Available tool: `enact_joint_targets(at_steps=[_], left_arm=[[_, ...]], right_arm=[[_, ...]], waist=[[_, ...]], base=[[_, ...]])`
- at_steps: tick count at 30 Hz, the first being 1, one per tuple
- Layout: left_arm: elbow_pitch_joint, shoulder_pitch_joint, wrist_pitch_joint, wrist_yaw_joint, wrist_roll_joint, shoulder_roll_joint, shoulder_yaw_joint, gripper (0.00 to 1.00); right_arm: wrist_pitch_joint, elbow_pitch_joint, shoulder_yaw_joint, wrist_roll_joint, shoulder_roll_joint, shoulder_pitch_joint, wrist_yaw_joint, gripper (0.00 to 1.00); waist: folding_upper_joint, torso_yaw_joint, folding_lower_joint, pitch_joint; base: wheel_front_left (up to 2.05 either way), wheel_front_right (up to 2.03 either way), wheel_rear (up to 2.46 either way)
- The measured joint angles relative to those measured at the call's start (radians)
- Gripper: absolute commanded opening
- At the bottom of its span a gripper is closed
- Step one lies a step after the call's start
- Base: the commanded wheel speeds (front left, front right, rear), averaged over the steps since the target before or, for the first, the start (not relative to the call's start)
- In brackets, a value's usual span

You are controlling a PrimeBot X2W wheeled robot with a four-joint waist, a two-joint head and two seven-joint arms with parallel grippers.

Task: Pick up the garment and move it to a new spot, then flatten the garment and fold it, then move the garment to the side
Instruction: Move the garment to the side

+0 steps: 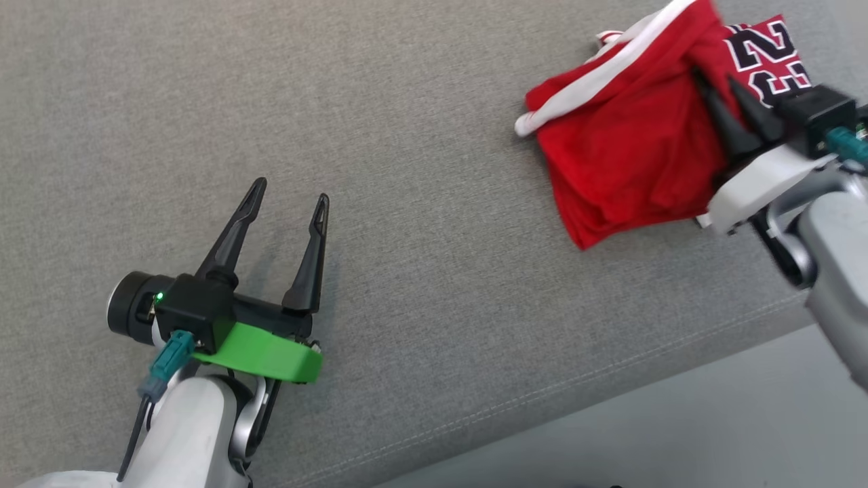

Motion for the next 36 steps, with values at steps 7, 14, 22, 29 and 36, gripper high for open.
enact_joint_targets(at_steps=[7, 14, 22, 29, 36], left_arm=[[0.000, -0.031, -0.009, -0.004, -0.001, -0.001, -0.015, 1.00], [0.007, -0.053, -0.018, -0.007, -0.002, 0.001, -0.026, 1.00], [0.016, -0.067, -0.025, -0.009, -0.006, -0.002, -0.029, 1.00], [0.044, -0.066, -0.034, -0.005, -0.017, -0.004, -0.028, 1.00], [0.066, -0.028, -0.044, 0.013, -0.026, -0.008, -0.018, 1.00]], right_arm=[[0.000, 0.161, -0.054, 0.065, -0.060, -0.064, 0.000, 0.00], [0.000, 0.291, -0.159, 0.055, -0.050, -0.094, 0.000, 1.00], [0.000, 0.356, -0.305, -0.069, -0.001, -0.104, 0.000, 1.00], [0.000, 0.291, -0.481, -0.131, 0.071, -0.029, 0.000, 1.00], [0.000, 0.034, -0.589, -0.189, 0.190, 0.166, 0.000, 1.00]], waist=[[0.0000, 0.044, 0.0000, 0.044], [0.0000, 0.080, -0.0001, 0.087], [0.0000, 0.107, 0.0000, 0.105], [0.0000, 0.107, -0.0001, 0.069], [0.0000, 0.110, -0.0002, -0.003]], base=[[0.00, 0.00, 0.00], [0.00, 0.00, 0.00], [0.00, 0.00, 0.00], [0.00, 0.00, 0.00], [0.00, 0.00, 0.00]])
